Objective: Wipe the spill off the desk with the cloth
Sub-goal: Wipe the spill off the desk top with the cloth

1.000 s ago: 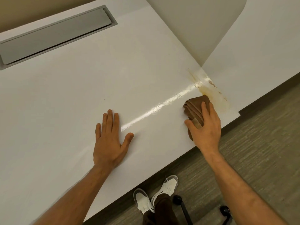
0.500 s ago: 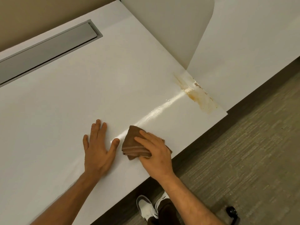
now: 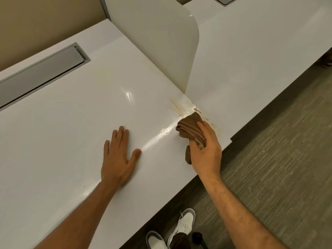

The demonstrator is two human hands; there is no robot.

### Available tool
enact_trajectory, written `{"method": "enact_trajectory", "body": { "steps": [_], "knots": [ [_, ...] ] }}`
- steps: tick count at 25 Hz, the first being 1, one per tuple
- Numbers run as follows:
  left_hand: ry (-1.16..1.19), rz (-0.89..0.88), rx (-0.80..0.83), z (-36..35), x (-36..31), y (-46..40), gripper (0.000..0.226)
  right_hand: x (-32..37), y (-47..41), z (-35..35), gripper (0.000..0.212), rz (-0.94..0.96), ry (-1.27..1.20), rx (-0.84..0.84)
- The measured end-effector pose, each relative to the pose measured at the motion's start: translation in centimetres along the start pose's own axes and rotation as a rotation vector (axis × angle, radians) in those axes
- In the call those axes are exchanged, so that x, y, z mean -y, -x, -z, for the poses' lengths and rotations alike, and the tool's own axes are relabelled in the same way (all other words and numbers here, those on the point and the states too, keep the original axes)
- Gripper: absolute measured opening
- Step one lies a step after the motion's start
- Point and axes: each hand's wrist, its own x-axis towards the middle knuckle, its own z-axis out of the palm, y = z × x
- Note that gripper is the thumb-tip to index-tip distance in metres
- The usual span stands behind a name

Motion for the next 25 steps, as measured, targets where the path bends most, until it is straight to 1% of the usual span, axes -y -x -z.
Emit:
{"method": "enact_trajectory", "body": {
  "steps": [2, 3, 4, 6, 7, 10, 14, 16, 17, 19, 20, 22, 24, 25],
  "knots": [
    [-0.074, -0.016, -0.016, -0.5, 0.1, 0.0, 0.082, -1.6, -0.4, -1.5, 0.069, 0.025, 0.339, 0.066],
    [-0.092, -0.018, -0.021, -0.7, 0.2, -0.1, 0.082, -2.2, -0.5, -2.2, 0.075, 0.052, 0.453, 0.068],
    [-0.106, -0.015, -0.022, -0.8, 0.2, -0.2, 0.081, -2.5, -0.7, -2.8, 0.082, 0.065, 0.495, 0.051],
    [-0.131, -0.007, -0.013, -0.9, 0.1, -0.3, 0.082, -2.6, -1.6, -3.9, 0.093, 0.073, 0.476, 0.017],
    [-0.139, -0.006, -0.009, -0.8, 0.1, -0.4, 0.082, -2.5, -2.2, -4.4, 0.093, 0.088, 0.468, 0.013],
    [-0.154, -0.003, -0.001, -0.8, -0.1, -0.3, 0.084, -1.4, -4.3, -5.8, 0.084, 0.14, 0.444, 0.037],
    [-0.166, 0.003, 0.005, -0.8, -0.2, -0.6, 0.084, 0.6, -5.7, -7.6, 0.07, 0.242, 0.276, 0.153],
    [-0.159, 0.011, 0.013, -0.8, -0.2, -0.7, 0.083, 1.5, -4.9, -8.1, 0.062, 0.313, 0.19, 0.248],
    [-0.154, 0.015, 0.014, -0.7, -0.2, -0.8, 0.083, 1.9, -4.3, -8.2, 0.06, 0.302, 0.135, 0.313],
    [-0.148, 0.017, 0.015, -0.7, -0.2, -0.6, 0.082, 2.8, -3.9, -7.8, 0.063, 0.183, -0.014, 0.388],
    [-0.15, 0.014, 0.016, -0.7, -0.2, -0.7, 0.082, 3.2, -4.6, -7.4, 0.065, 0.128, -0.085, 0.363],
    [-0.161, 0.006, 0.022, -0.7, -0.3, -0.8, 0.081, 3.8, -7.2, -6.7, 0.069, 0.124, -0.143, 0.222],
    [-0.163, 0.009, 0.022, -0.8, -0.3, -1.0, 0.08, 4.1, -10.9, -7.0, 0.069, 0.159, -0.068, 0.101],
    [-0.16, 0.017, 0.026, -0.8, -0.3, -0.9, 0.08, 4.3, -12.4, -7.7, 0.067, 0.153, 0.018, 0.089]
  ]
}}
